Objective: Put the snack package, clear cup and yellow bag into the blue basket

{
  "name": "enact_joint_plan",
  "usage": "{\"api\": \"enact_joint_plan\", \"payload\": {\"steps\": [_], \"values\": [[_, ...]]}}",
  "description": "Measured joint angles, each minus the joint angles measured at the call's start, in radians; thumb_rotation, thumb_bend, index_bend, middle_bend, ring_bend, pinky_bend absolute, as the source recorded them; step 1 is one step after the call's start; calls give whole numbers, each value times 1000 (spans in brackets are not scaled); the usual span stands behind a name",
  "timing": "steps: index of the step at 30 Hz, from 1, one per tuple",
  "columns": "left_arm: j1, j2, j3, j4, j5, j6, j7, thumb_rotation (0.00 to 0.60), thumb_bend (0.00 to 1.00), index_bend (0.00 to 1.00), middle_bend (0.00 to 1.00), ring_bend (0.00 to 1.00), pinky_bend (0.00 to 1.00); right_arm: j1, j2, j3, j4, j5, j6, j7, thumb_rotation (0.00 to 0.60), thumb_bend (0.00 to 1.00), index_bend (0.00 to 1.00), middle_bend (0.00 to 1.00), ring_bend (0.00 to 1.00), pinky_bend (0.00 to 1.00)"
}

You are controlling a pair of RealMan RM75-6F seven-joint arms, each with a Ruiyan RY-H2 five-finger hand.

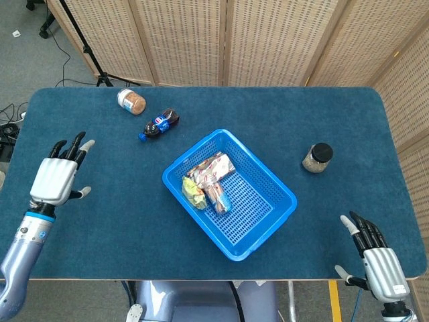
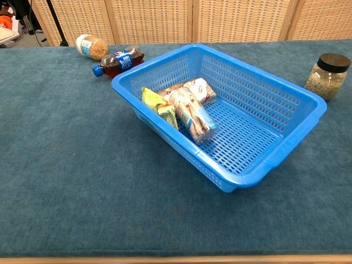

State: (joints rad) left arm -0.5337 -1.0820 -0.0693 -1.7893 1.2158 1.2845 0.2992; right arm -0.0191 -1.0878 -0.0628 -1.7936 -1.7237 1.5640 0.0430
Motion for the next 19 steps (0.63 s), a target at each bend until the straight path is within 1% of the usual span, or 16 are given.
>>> {"api": "enact_joint_plan", "payload": {"steps": [6, 12, 16, 19], "values": [[90, -1, 44, -18, 47, 78, -20, 600, 18, 0, 0, 331, 121, -3, 4, 2, 3, -4, 11, 6, 600, 208, 0, 0, 0, 64], [192, -37, 85, -26, 99, 184, -51, 600, 26, 0, 0, 331, 110, -4, 0, 3, 3, 0, 9, -15, 600, 206, 0, 0, 0, 64], [255, -86, 109, 8, 131, 242, -49, 600, 28, 0, 0, 332, 109, -4, -6, 6, 1, 4, 7, -39, 600, 207, 0, 0, 0, 64], [285, -114, 116, 43, 142, 258, -59, 600, 29, 0, 0, 332, 109, -4, -11, 9, -2, 9, 6, -55, 600, 206, 0, 0, 0, 64]]}}
